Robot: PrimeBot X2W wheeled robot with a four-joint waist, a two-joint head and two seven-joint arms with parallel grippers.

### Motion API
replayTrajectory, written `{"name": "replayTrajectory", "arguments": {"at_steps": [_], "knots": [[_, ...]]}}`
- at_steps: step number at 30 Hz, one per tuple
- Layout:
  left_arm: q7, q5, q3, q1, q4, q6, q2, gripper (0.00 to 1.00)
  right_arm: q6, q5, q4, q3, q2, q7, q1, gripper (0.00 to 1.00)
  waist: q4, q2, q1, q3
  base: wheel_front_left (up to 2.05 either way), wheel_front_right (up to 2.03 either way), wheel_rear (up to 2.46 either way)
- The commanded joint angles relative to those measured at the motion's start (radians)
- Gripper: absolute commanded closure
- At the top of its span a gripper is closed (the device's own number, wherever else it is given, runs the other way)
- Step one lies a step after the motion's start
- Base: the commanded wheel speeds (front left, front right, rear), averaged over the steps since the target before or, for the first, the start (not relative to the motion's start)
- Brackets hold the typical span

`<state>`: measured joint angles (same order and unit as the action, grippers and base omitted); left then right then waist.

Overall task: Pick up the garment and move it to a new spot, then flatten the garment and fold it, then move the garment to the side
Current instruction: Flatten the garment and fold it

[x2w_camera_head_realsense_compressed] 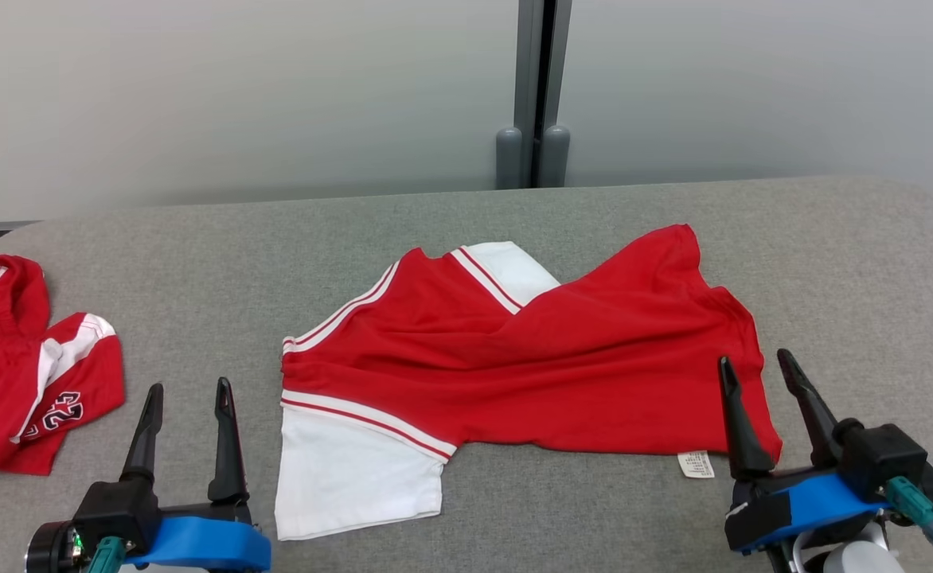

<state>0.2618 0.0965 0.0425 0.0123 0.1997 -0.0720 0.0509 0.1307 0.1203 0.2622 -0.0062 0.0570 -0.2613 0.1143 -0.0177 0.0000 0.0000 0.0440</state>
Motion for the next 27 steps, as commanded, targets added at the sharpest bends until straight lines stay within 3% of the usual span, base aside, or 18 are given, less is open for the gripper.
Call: {"name": "replayTrajectory", "arguments": {"at_steps": [1, 10, 27], "knots": [[0.005, -0.004, 0.002, -0.008, 0.003, -0.003, -0.001, 0.00, 0.000, -0.004, -0.008, 0.002, -0.002, -0.005, -0.016, 0.00, 0.001, 0.0000, 0.0000, -0.001, 0.00, 0.00, 0.00], [0.005, -0.022, -0.001, -0.003, 0.016, 0.006, 0.004, 0.00, 0.000, -0.018, -0.071, -0.004, -0.007, 0.022, -0.067, 0.00, 0.014, 0.0000, 0.0000, 0.001, 0.00, 0.00, 0.00], [0.005, -0.026, -0.005, 0.006, 0.034, 0.015, 0.015, 0.00, 0.000, -0.005, -0.065, -0.020, -0.007, 0.038, -0.085, 0.00, 0.021, 0.0000, 0.0000, -0.006, 0.00, 0.00, 0.00]]}}
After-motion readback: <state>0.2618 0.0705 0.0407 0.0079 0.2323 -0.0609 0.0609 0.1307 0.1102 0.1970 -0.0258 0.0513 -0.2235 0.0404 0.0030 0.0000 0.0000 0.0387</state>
